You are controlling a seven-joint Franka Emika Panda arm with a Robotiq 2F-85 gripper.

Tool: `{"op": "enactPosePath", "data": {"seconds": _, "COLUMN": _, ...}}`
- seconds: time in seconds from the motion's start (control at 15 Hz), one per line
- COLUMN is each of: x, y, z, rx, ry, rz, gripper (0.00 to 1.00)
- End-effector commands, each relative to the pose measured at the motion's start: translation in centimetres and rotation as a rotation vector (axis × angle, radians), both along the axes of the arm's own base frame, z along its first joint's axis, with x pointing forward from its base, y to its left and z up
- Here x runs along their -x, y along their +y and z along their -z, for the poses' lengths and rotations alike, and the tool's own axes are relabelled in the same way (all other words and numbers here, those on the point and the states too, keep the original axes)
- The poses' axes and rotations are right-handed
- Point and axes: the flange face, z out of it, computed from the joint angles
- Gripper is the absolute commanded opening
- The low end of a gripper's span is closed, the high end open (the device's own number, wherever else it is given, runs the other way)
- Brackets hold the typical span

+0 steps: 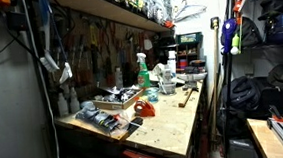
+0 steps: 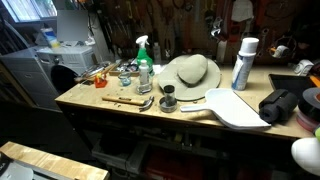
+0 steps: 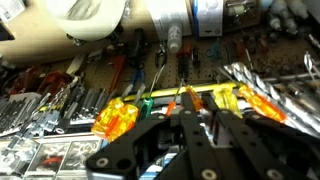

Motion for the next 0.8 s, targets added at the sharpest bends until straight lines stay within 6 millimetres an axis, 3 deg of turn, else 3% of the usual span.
{"op": "enactPosePath", "data": {"seconds": 0.0, "x": 2.7, "y": -0.8, "z": -0.5, "rx": 0.017, "ry": 0.103, "rz": -0.072, "gripper": 0.04}}
{"op": "enactPosePath", "data": {"seconds": 0.33, "x": 4.9, "y": -2.1, "z": 0.4, "rx": 0.072, "ry": 0.267, "rz": -0.168, "gripper": 0.04}}
{"op": "enactPosePath", "data": {"seconds": 0.73, "x": 5.4, "y": -2.2, "z": 2.4, "rx": 0.155, "ry": 0.472, "rz": -0.249, "gripper": 0.04}}
